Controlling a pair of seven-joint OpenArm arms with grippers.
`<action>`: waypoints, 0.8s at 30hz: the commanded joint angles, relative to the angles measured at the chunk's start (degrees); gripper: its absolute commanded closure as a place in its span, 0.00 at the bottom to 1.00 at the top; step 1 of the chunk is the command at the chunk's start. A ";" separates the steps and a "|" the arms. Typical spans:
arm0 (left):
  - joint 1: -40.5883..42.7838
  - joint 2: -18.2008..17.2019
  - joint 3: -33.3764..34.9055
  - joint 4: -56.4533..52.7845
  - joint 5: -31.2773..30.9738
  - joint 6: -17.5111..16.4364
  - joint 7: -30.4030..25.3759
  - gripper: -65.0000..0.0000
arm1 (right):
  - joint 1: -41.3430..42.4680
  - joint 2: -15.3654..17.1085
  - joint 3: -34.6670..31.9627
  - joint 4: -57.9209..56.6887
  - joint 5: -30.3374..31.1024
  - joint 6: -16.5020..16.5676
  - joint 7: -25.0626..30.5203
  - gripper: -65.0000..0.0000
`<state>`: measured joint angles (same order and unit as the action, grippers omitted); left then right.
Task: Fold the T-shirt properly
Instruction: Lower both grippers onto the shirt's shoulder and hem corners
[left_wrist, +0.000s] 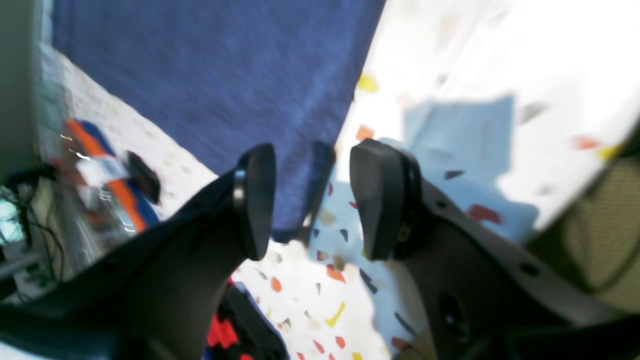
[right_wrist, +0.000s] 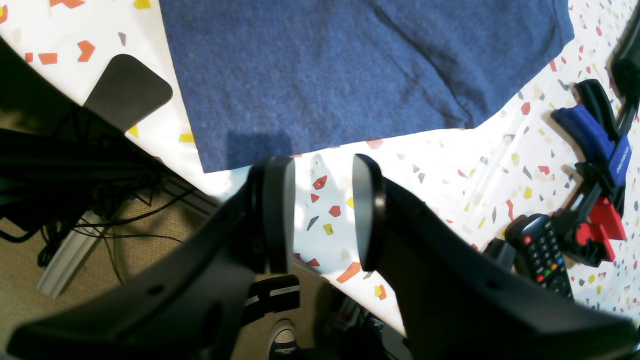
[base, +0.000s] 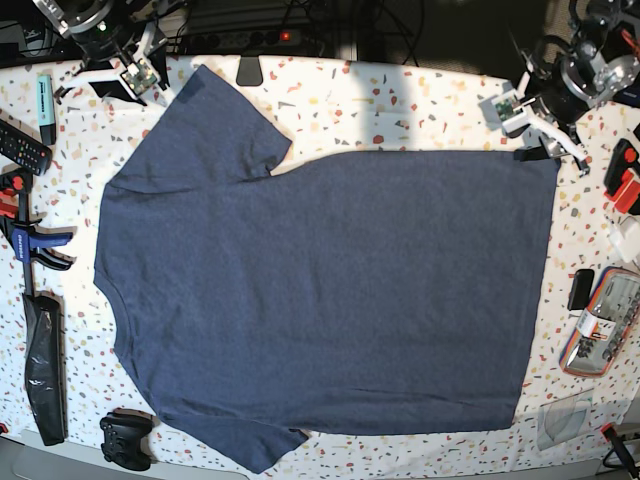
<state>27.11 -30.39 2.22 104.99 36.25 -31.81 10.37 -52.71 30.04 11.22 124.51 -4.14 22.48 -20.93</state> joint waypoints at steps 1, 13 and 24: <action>-1.16 -0.76 -0.17 -1.01 -0.13 0.57 -0.55 0.58 | -0.44 0.44 0.37 1.01 0.26 -0.74 0.96 0.70; -8.92 -1.25 -0.11 -15.04 -0.02 -1.01 -2.71 0.58 | 0.63 0.44 0.46 1.01 0.28 -0.81 0.46 0.70; -8.87 -1.20 -0.11 -16.87 -0.35 -8.19 -4.70 1.00 | 0.66 0.44 0.46 1.01 0.04 -0.83 0.44 0.70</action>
<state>17.76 -30.79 2.20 88.47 34.50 -37.91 3.14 -51.59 30.02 11.27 124.51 -4.16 22.46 -21.69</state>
